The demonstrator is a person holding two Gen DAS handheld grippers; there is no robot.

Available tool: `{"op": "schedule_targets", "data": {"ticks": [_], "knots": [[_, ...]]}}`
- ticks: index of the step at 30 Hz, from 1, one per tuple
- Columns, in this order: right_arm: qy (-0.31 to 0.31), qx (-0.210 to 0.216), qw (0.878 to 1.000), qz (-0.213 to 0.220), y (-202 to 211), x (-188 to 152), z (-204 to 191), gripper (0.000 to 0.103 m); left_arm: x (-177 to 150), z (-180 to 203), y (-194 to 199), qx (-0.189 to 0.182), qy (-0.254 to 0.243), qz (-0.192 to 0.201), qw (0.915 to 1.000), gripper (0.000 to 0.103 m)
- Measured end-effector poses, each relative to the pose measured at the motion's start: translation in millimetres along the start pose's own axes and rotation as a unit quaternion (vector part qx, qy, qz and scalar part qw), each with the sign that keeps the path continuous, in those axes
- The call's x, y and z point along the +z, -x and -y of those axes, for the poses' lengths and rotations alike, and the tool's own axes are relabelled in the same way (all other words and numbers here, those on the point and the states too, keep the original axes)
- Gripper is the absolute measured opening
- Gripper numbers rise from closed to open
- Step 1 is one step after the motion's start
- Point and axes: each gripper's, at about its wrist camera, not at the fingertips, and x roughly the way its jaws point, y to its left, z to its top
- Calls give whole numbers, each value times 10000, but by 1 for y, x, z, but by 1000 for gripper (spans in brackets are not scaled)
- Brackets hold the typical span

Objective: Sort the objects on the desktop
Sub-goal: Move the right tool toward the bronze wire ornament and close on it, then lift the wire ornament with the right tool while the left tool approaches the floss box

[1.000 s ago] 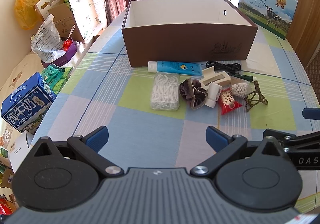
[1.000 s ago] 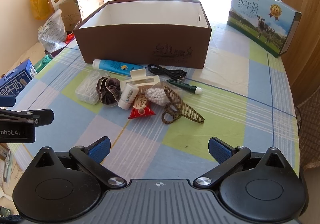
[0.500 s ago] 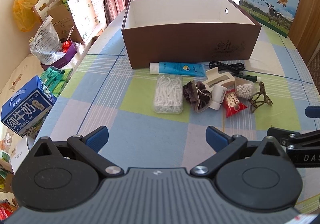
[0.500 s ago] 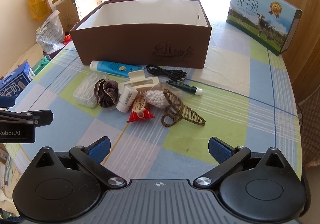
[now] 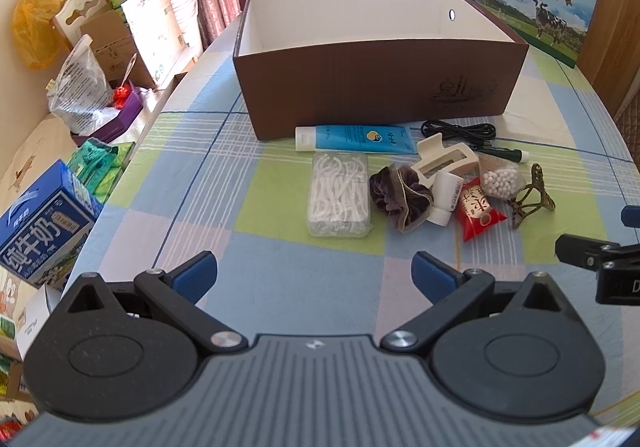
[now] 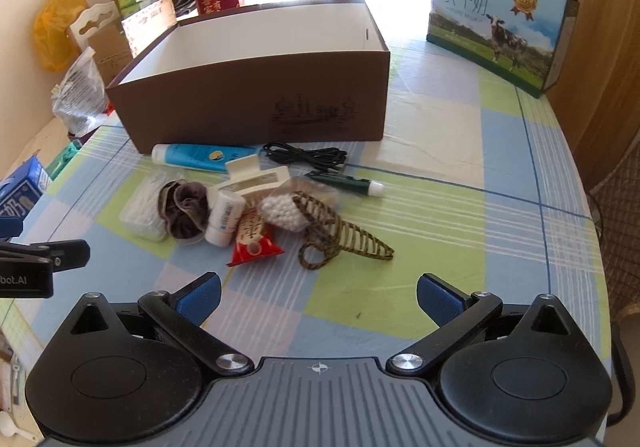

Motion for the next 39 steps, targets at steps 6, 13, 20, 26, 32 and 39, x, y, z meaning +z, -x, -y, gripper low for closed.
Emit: {"op": "schedule_targets", "data": {"ticks": [6, 13, 20, 26, 32, 39], "knots": [[16, -54, 10000, 60, -10, -2, 4, 101, 4, 0, -14, -203, -214, 12, 9996, 102], [2, -18, 10000, 61, -28, 0, 9, 73, 8, -2, -32, -363, -336, -41, 9988, 102], [132, -76, 9996, 232, -41, 2, 6, 48, 18, -3, -52, -443, -525, -83, 9976, 102], [462, -281, 9979, 361, -51, 5, -2, 34, 25, -4, -67, -544, -586, -161, 9967, 101], [815, -468, 9942, 522, -57, 4, -9, 11, 29, -4, -75, -617, -629, -218, 9959, 101], [879, -806, 9915, 519, -50, 0, 9, 9, 30, -2, -81, -672, -670, -283, 9951, 101]]}}
